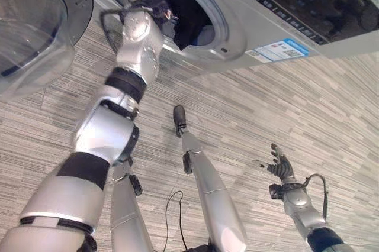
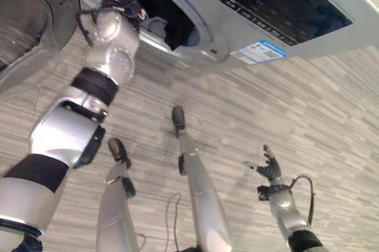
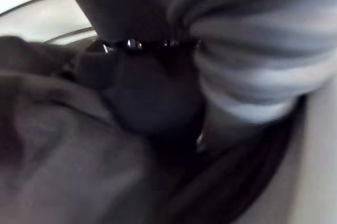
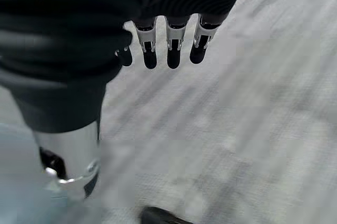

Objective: Grab the laundry basket,head to the washer,open it,put in the laundry and shut it.

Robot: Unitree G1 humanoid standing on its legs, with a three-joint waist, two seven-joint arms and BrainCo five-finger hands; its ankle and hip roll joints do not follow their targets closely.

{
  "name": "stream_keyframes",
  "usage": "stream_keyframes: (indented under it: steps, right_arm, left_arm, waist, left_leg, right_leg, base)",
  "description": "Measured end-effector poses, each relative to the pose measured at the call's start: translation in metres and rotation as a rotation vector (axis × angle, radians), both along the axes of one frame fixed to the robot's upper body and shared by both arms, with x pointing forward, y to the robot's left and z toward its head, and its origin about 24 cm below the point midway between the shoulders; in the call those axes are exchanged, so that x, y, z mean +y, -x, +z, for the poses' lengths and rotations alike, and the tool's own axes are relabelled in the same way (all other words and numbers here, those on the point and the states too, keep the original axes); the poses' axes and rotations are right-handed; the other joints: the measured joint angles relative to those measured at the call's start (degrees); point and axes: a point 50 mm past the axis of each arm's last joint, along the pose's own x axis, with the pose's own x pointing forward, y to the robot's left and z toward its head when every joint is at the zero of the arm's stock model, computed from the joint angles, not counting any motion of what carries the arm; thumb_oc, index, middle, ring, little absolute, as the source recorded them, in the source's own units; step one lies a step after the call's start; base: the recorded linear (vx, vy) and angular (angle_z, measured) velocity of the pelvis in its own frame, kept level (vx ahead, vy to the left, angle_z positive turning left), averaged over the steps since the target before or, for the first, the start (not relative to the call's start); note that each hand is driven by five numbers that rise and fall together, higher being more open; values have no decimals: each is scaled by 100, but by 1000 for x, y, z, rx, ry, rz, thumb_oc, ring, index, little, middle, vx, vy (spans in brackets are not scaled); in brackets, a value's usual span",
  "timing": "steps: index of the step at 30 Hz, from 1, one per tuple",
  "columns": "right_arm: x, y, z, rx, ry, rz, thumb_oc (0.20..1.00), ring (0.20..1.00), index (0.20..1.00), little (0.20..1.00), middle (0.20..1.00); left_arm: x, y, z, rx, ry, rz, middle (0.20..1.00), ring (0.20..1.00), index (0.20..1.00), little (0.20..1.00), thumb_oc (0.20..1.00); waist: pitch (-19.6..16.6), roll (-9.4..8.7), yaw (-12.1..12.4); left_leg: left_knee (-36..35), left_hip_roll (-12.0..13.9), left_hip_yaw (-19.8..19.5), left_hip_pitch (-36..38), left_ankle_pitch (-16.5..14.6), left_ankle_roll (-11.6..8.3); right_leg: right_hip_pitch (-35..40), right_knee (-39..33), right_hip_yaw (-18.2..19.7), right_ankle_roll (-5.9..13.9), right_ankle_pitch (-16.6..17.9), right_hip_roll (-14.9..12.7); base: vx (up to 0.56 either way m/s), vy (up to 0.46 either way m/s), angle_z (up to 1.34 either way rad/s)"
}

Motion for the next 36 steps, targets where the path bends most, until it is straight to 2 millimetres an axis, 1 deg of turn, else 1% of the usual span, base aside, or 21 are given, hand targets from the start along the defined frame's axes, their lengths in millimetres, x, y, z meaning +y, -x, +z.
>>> stream_keyframes:
  steps: [1, 2, 3, 4, 7, 8, 10, 11, 13, 14, 15, 16, 18, 20, 24, 29, 30, 31, 32, 34, 36]
  right_arm:
    - [-3, 2, 5, -31, 8, 7, 1000, 1000, 1000, 1000, 1000]
    - [-14, 12, 14, -69, 13, -20, 1000, 1000, 1000, 1000, 1000]
    - [-17, 18, 17, -89, -9, -53, 1000, 1000, 1000, 1000, 1000]
    - [-22, 19, -3, -14, -5, -114, 1000, 1000, 1000, 1000, 1000]
    - [-12, 27, -36, 138, -20, -142, 1000, 1000, 1000, 1000, 1000]
    - [-11, 29, -40, 149, -21, -152, 1000, 1000, 1000, 1000, 1000]
    - [-10, 30, -47, 179, -17, -165, 1000, 1000, 1000, 1000, 1000]
    - [-9, 22, -45, 179, -3, -153, 1000, 1000, 1000, 1000, 1000]
    - [-12, -2, -29, 127, 26, -131, 1000, 1000, 1000, 1000, 1000]
    - [-12, -5, -28, 121, 27, -131, 1000, 1000, 1000, 1000, 1000]
    - [-13, -21, -21, 111, 34, -132, 1000, 1000, 1000, 1000, 1000]
    - [-20, -20, -21, 127, 51, -150, 1000, 1000, 1000, 1000, 1000]
    - [-27, -12, -33, 205, 68, -179, 1000, 1000, 1000, 1000, 1000]
    - [-27, -6, -44, 267, 89, -171, 1000, 1000, 1000, 1000, 1000]
    - [-26, -5, -45, 284, 91, -153, 1000, 1000, 1000, 1000, 1000]
    - [-29, -1, -49, 310, 91, -152, 1000, 1000, 1000, 1000, 1000]
    - [-35, 10, -56, 346, 106, -167, 1000, 1000, 1000, 1000, 1000]
    - [-36, 13, -58, 359, 108, -163, 1000, 1000, 1000, 1000, 1000]
    - [-38, 14, -57, 356, 117, -158, 1000, 1000, 1000, 1000, 1000]
    - [-42, 15, -56, 350, 126, -162, 1000, 1000, 1000, 1000, 1000]
    - [-48, 18, -55, 350, 137, -177, 1000, 1000, 1000, 1000, 1000]
  left_arm:
    - [4, 0, 1, 1, -22, 17, 1000, 1000, 1000, 1000, 1000]
    - [7, 5, 12, -35, -75, 39, 285, 285, 285, 285, 285]
    - [10, 10, 16, -79, -67, 22, 1000, 1000, 1000, 1000, 1000]
    - [20, 7, -1, -83, 44, -4, 1000, 1000, 1000, 1000, 1000]
    - [55, -1, -60, 51, 176, 81, 1000, 1000, 1000, 1000, 1000]
    - [55, -2, -67, 66, 135, 101, 1000, 1000, 1000, 1000, 1000]
    - [44, -5, -97, 144, -117, 160, 1000, 1000, 1000, 1000, 1000]
    - [29, -13, -109, 257, -192, 159, 1000, 1000, 1000, 1000, 1000]
    - [7, -21, -102, 380, -376, 141, 1000, 1000, 1000, 1000, 1000]
    - [9, -21, -98, 380, -387, 142, 1000, 1000, 1000, 1000, 1000]
    - [33, -21, -78, 405, -436, 172, 1000, 1000, 1000, 1000, 1000]
    - [62, -16, -54, 376, -425, 245, 1000, 1000, 1000, 1000, 1000]
    - [82, -10, -34, 395, -468, 258, 1000, 1000, 1000, 1000, 1000]
    - [76, -12, -38, 415, -498, 232, 1000, 1000, 1000, 1000, 1000]
    - [69, -8, -9, 355, -664, 264, 1000, 1000, 1000, 1000, 1000]
    - [92, -5, -20, 404, -823, 315, 1000, 1000, 1000, 1000, 1000]
    - [110, -6, -71, 424, -951, 337, 1000, 1000, 1000, 1000, 1000]
    - [120, -5, -95, 505, -981, 329, 1000, 1000, 1000, 1000, 1000]
    - [119, -5, -103, 529, -992, 329, 1000, 1000, 1000, 1000, 1000]
    - [111, -7, -97, 486, -1028, 330, 1000, 1000, 1000, 1000, 1000]
    - [47, -15, -72, 314, -1148, 340, 1000, 1000, 1000, 1000, 1000]
  waist:
    - [-7, -7, -11]
    - [-93, 80, 87]
    - [-78, 96, 175]
    - [-80, 86, 150]
    - [-80, 94, 116]
    - [-75, 102, 152]
    - [-70, 110, 213]
    - [-72, 100, 173]
    - [-85, 77, 90]
    - [-85, 78, 80]
    - [-90, 72, -101]
    - [-171, 161, -114]
    - [-288, 255, -110]
    - [-326, 281, -113]
    - [-326, 281, -129]
    - [-338, 270, -155]
    - [-451, 386, -62]
    - [-479, 368, -96]
    - [-482, 355, -96]
    - [-487, 347, -50]
    - [-511, 306, 48]
  left_leg:
    - [60, 4, 20, -60, -93, -62]
    - [8, 101, 119, -225, -119, 22]
    - [100, 129, 213, -419, -88, 50]
    - [265, 102, 146, -501, -209, 55]
    - [164, 181, 170, -388, -209, -8]
    - [149, 184, 162, -376, -208, -9]
    - [174, 179, 125, -345, -221, -17]
    - [181, 144, 131, -293, -237, -38]
    - [304, 59, 143, -213, -315, 50]
    - [311, 57, 142, -196, -325, 57]
    - [411, 76, 208, -88, -414, 100]
    - [489, 114, 265, -81, -499, 106]
    - [522, 145, 265, -91, -522, 94]
    - [525, 147, 258, -117, -518, 89]
    - [673, 168, 213, -322, -537, 81]
    - [793, 231, 204, -335, -604, 47]
    - [906, 352, 218, -315, -714, 22]
    - [880, 350, 217, -273, -709, 16]
    - [878, 341, 192, -300, -696, 0]
    - [862, 284, 143, -317, -638, -7]
    - [859, 218, 118, -302, -581, 8]
  right_leg:
    - [-75, 15, -35, 45, -81, -1]
    - [-310, 85, -45, 306, -314, -62]
    - [-574, 360, -101, 267, -347, -117]
    - [-588, 418, -128, -41, -185, -115]
    - [-570, 423, -162, -102, -220, -21]
    - [-560, 432, -177, -113, -226, -18]
    - [-515, 495, -216, -162, -240, -33]
    - [-432, 488, -214, -151, -270, -32]
    - [-327, 527, -165, -136, -277, -119]
    - [-299, 527, -151, -129, -282, -131]
    - [-185, 525, -66, -99, -279, -128]
    - [-167, 518, -24, -77, -292, -137]
    - [-167, 516, -23, -78, -292, -102]
    - [-179, 516, -48, -85, -294, -91]
    - [-318, 523, -55, -109, -263, -70]
    - [-318, 549, -48, -115, -261, 2]
    - [-278, 617, -51, -137, -300, 66]
    - [-263, 646, -38, -153, -315, 70]
    - [-270, 647, -61, -156, -314, 61]
    - [-276, 655, -106, -162, -309, 23]
    - [-285, 763, -136, -153, -355, -69]
  base:
    - [231, -358, -27]
    - [38, -127, -41]
    - [-4, -104, -27]
    - [1, -16, -17]
    - [-4, 1, -3]
    - [0, 0, 0]
    - [34, 102, 10]
    - [55, 123, 16]
    - [50, 82, 7]
    - [43, 59, -12]
    - [17, 29, -23]
    - [15, 41, -25]
    - [1, 13, -8]
    - [0, 0, 0]
    - [0, 0, 0]
    - [-10, 2, -8]
    - [-35, 0, -16]
    - [-49, -6, -7]
    - [-30, -23, 13]
    - [-33, -39, 16]
    - [-50, -44, 27]
